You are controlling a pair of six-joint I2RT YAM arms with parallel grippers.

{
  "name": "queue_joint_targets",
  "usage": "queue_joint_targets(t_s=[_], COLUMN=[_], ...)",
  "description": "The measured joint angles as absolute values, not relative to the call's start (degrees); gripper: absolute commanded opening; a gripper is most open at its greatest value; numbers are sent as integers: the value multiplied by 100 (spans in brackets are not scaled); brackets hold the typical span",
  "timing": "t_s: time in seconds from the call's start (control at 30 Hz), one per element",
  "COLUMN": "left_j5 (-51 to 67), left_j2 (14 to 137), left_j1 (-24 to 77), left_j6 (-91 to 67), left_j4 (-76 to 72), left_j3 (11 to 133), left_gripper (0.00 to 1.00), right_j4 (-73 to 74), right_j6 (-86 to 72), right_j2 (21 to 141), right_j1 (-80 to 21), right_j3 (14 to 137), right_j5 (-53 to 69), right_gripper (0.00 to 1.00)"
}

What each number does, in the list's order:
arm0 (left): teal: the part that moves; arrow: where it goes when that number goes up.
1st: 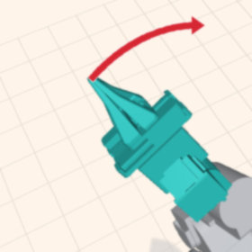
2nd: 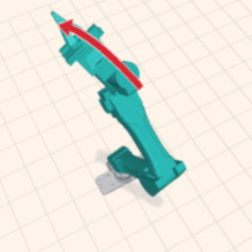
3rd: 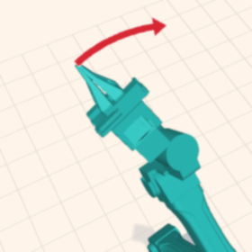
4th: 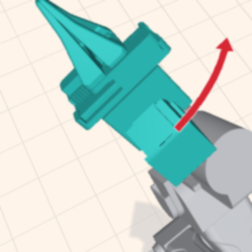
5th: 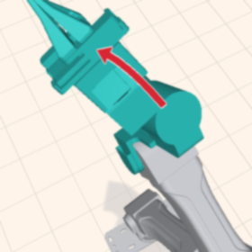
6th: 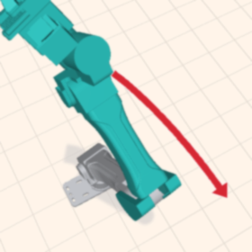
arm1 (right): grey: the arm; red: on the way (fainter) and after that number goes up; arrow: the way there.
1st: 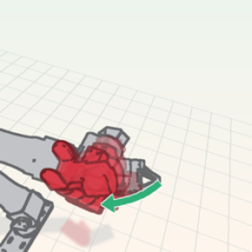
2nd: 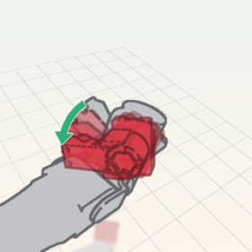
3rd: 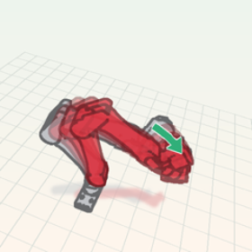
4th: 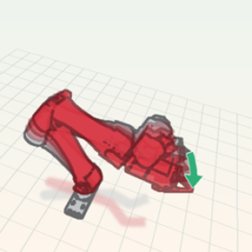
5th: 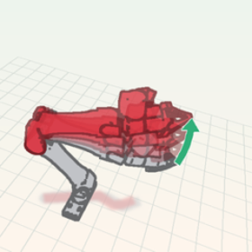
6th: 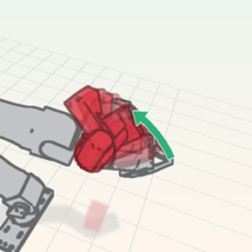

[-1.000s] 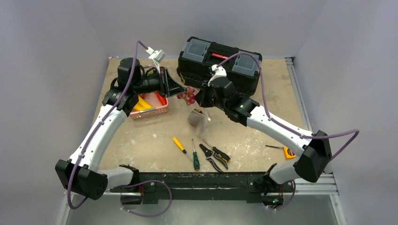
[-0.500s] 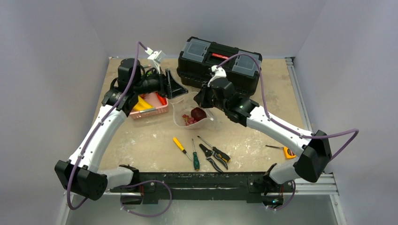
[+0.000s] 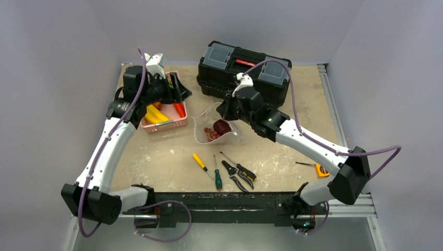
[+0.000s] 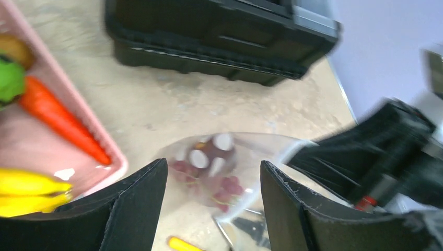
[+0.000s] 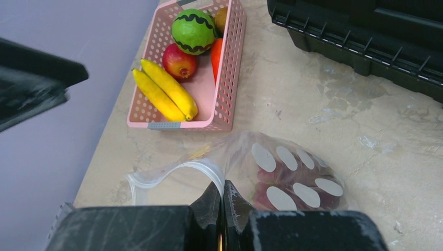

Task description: Place the food in the zip-top bag and seal the zipper

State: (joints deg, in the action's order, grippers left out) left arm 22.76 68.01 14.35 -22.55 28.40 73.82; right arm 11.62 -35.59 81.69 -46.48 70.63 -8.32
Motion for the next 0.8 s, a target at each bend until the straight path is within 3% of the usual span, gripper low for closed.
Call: queue_joint_targets(t_s=[0.17,0.4,0.63,0.8], left_j5=[1900,1559,888,757], left_j2=[7544,8993,9957,10484], left_j1=[744,639,633,596], left_j6=[-2408,-2561,-2596,-2598], left_j4=[2985,3367,3809,3979], left_j3=[7478,7942,8309,8488], left_gripper=[63,60,54,44], right_j4=[1184,1219,1243,1245], right_j6=[-3529,-3505,-3509,-3509], right_j2=[8055,7972,7725,7669], right_j1=[-4648,-4648,-4648,-4648], right_j3=[7048,7019,6901,6875], right_j5=[-913,-954,-958,-956], right_gripper=[0,0,0,0])
